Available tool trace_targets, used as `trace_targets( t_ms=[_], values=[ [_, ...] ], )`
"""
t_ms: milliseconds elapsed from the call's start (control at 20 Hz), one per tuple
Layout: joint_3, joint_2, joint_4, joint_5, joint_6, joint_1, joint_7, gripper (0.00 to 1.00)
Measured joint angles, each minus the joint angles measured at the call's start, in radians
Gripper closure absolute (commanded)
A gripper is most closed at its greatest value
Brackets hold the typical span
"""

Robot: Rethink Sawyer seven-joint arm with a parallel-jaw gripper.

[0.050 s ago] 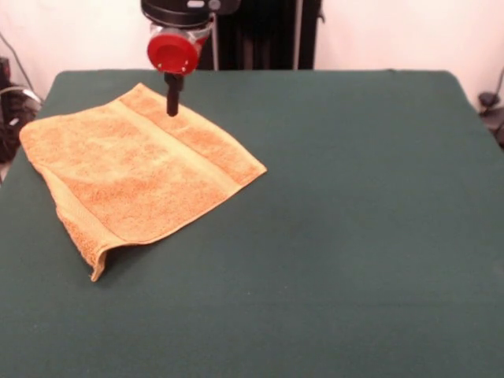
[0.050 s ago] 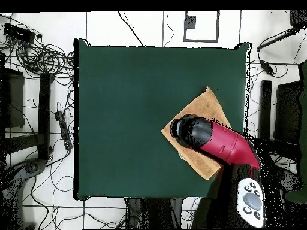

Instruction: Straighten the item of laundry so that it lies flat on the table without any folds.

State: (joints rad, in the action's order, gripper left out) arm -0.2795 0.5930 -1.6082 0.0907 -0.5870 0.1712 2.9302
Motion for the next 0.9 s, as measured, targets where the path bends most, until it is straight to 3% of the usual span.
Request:
trace_targets(
  t_ms=[400,900],
  values=[
    [0.003,-0.002,-0.001,0.036,0.002,-0.078,0.0,0.0],
    [0.019,-0.053,-0.002,0.077,0.101,-0.089,0.0,0.0]
  ],
)
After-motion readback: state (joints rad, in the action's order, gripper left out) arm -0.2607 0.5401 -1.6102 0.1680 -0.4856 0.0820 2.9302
